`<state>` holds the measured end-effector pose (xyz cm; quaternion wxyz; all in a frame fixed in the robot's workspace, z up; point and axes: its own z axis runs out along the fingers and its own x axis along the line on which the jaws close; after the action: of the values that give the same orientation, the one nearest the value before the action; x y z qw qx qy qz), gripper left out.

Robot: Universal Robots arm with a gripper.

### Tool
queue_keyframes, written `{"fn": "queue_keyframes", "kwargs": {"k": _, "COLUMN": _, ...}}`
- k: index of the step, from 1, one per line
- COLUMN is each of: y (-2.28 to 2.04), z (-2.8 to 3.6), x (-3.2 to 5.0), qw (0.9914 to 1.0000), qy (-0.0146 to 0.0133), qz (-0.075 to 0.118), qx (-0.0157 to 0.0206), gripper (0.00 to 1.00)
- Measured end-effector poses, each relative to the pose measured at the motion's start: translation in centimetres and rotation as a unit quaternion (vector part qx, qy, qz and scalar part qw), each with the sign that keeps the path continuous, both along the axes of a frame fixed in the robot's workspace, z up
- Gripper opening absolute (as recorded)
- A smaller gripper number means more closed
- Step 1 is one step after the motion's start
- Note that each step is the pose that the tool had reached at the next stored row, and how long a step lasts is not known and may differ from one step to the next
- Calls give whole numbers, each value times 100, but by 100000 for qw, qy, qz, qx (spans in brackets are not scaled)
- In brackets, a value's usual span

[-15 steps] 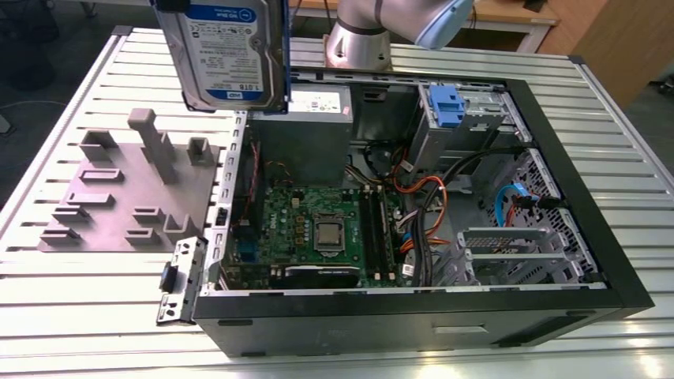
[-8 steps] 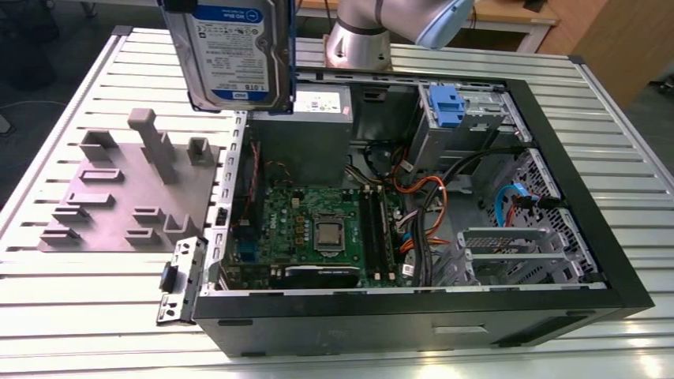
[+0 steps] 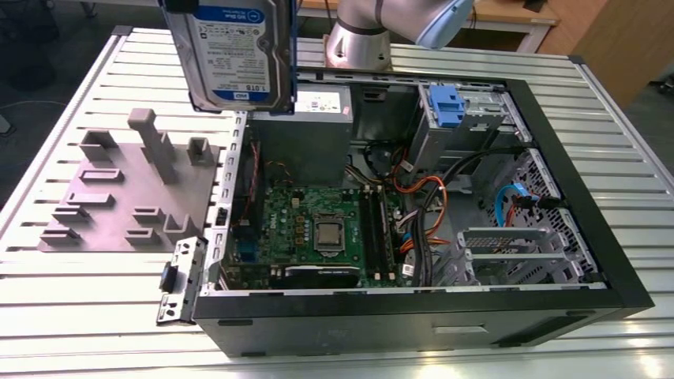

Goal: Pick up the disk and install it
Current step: 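Pick up the disk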

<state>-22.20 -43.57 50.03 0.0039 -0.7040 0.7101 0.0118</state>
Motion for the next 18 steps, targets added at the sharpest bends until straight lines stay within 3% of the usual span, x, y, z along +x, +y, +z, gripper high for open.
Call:
{"fn": "queue_keyframes", "kwargs": {"k": 5, "y": -53, "z": 0, "x": 7, "qw": 100000, "qy": 0, "qz": -21, "qx": 1, "gripper": 36}}
{"fn": "queue_keyframes", "kwargs": {"k": 18, "y": -57, "z": 0, "x": 172, "qw": 100000, "qy": 3, "qz": -26, "qx": -2, "gripper": 36}}
